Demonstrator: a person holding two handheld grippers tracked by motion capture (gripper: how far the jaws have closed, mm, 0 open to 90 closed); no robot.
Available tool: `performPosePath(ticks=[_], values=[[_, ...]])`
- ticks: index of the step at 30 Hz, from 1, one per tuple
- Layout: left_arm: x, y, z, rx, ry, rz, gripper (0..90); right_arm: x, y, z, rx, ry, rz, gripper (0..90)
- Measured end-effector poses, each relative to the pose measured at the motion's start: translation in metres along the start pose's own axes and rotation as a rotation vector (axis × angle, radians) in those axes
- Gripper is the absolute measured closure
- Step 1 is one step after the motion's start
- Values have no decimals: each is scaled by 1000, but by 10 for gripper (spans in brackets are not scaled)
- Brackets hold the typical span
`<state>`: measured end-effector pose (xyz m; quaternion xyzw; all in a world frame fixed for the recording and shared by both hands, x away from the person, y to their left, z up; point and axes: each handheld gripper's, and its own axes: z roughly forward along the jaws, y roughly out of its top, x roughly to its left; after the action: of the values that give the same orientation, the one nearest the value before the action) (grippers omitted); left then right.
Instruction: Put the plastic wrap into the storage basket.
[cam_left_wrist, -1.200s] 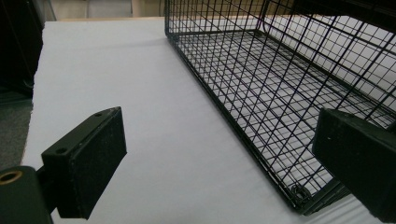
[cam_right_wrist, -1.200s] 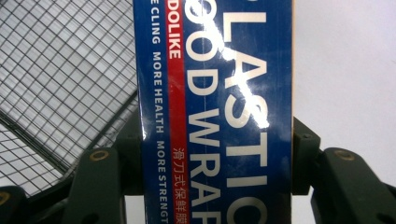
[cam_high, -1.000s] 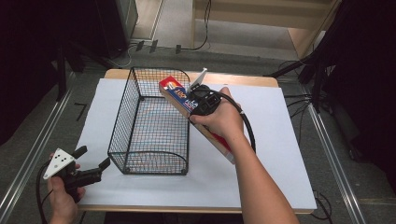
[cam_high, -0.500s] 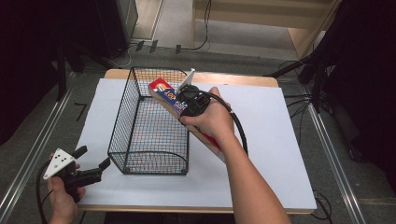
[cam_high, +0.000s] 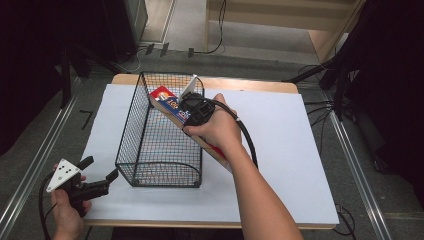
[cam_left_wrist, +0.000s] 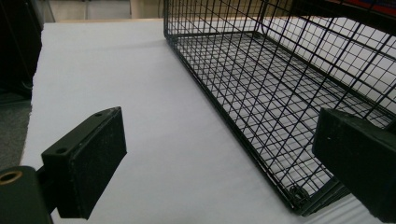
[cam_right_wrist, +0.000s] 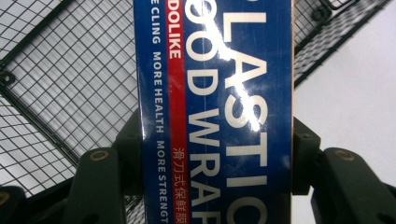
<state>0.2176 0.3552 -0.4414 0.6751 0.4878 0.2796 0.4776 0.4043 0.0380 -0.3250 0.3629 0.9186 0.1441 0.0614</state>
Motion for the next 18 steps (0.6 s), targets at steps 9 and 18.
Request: performPosePath(ticks=[9, 18], values=[[0, 0, 0, -4, -1, -1, 35, 15, 11, 2, 9, 7, -35, 414], [0, 0, 0, -3, -2, -3, 35, 21, 16, 4, 14, 20, -47, 414]])
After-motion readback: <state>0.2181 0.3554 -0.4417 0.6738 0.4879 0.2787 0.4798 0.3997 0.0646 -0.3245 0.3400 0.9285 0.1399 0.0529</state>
